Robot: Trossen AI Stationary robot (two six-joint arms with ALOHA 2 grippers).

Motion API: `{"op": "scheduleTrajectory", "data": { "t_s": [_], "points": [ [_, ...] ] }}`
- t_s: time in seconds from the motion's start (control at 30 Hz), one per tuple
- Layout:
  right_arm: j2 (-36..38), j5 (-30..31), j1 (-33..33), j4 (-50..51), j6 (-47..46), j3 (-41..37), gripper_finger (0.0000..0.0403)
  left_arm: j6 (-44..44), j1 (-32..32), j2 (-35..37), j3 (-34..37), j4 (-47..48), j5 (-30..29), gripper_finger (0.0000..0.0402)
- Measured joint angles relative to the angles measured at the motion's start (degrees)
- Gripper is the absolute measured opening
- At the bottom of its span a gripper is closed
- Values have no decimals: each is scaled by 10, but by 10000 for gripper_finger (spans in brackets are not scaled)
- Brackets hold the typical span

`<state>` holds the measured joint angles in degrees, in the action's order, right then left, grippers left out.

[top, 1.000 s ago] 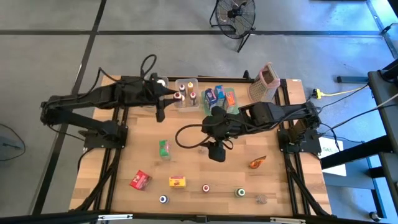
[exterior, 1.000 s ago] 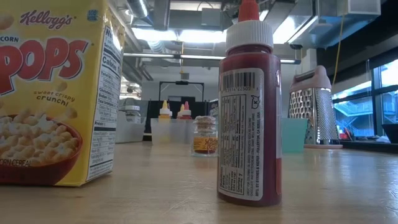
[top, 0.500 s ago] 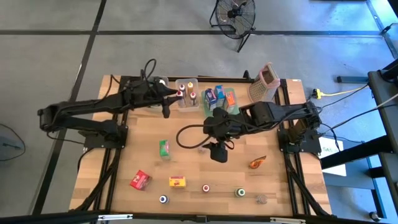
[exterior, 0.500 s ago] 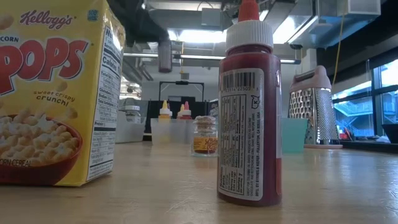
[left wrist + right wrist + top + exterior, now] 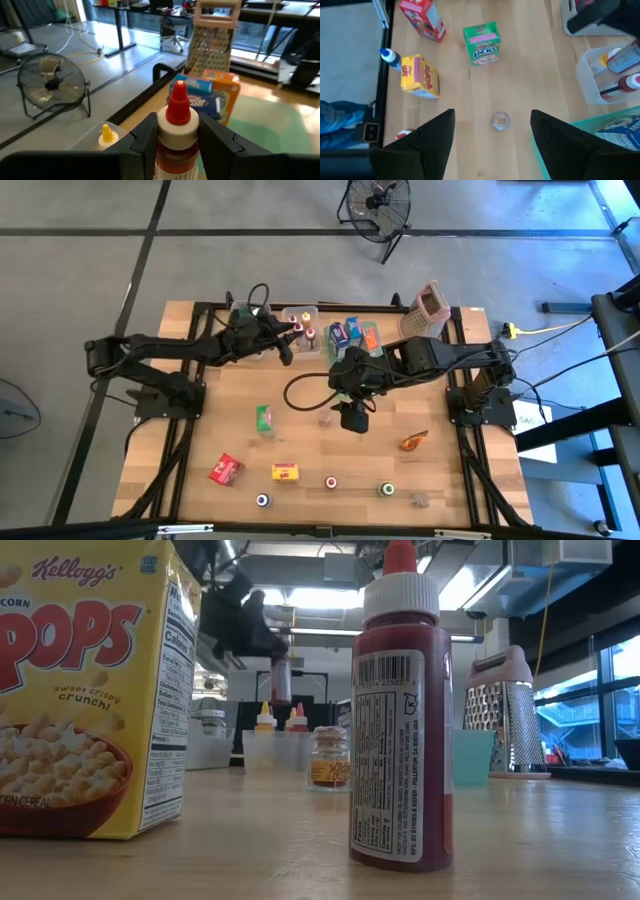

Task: Pick & Place Kitchen Items
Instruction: Put the top red food coloring bottle into the transparent bin

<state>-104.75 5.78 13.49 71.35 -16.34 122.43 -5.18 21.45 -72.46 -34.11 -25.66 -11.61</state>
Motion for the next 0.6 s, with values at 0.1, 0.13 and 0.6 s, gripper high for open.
{"op": "scheduleTrajectory", "data": {
  "t_s": [0.1,0.13,0.6],
  "points": [
    [0,0,-3,11,9,0,263,3,0,-20,0,-21,-16,108],
    [0,0,-5,15,12,0,263,4,0,-27,0,-22,-23,108],
    [0,0,-20,39,43,0,263,-1,0,-101,0,-74,-58,108]
  ]
}}
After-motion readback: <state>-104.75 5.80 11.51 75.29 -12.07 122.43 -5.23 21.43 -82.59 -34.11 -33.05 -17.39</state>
